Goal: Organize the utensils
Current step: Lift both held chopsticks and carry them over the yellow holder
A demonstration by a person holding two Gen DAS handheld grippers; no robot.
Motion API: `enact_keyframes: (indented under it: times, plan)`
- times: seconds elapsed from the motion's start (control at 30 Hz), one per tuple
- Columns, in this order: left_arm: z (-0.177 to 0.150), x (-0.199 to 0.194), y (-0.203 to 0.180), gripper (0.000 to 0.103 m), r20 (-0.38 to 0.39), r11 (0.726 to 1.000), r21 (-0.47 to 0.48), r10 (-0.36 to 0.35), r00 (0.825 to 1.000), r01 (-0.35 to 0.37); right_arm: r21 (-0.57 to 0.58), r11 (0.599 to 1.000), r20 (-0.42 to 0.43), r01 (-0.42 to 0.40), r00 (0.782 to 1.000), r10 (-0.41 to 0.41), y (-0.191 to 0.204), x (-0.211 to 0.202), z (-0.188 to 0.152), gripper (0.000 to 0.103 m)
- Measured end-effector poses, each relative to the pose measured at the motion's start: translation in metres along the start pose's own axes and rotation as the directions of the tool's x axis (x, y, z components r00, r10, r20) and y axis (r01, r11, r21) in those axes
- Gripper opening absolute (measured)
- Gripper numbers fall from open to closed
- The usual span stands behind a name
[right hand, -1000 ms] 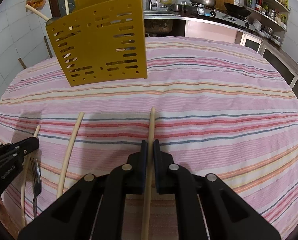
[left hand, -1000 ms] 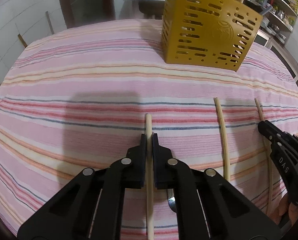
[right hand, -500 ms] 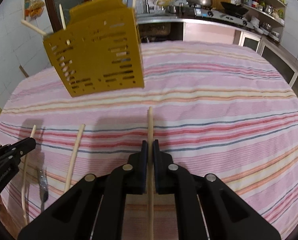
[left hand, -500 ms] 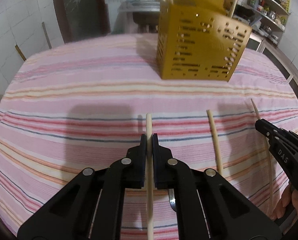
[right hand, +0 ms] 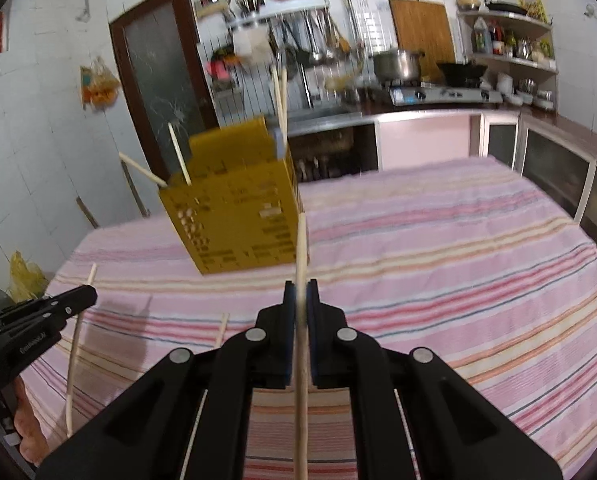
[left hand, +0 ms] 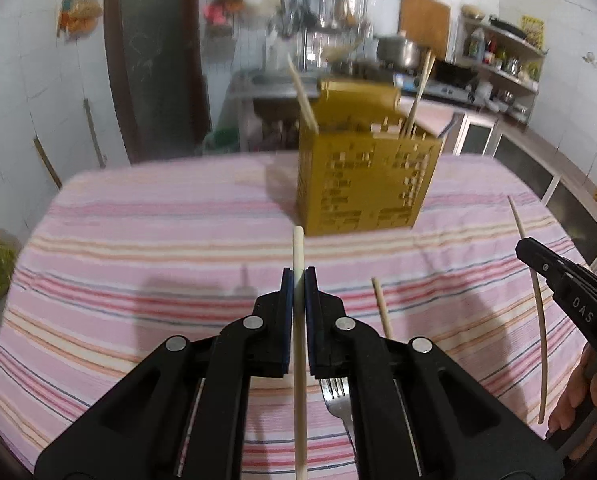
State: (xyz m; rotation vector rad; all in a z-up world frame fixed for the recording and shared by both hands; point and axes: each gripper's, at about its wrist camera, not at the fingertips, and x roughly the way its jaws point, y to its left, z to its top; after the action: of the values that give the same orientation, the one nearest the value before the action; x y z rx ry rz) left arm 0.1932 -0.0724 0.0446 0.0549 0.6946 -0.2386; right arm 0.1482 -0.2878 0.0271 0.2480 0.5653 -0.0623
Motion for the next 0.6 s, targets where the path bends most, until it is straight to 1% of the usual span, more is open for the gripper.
enact_keyframes:
  times: [0.1,0.23,0.43,0.6]
  plan:
    - [0.002,-0.020,0.002,0.004,0.056,1.000,-0.006,-0.028,0.998,0.028,0.005,1.000,0.048,-0.013,0.999,0.013,0.001,-0.012,0.000,0.006]
    - [0.000,-0.043,0.006,0.004,0.125,0.999,0.001,-0.039,0.991,0.039,0.004,1.000,0.095,-0.029,0.995,0.028,0.003,-0.024,-0.002,0.006]
    - [-0.005,-0.062,0.015,0.004,0.180,0.998,-0.029,-0.047,0.983,0.053,-0.002,0.999,0.141,-0.049,0.989,0.049,0.005,-0.035,-0.008,0.006]
    - [-0.016,-0.066,0.017,0.004,0.208,0.999,-0.019,-0.037,0.977,0.042,-0.022,0.999,0.171,-0.041,0.984,0.044,0.009,-0.044,-0.011,0.006]
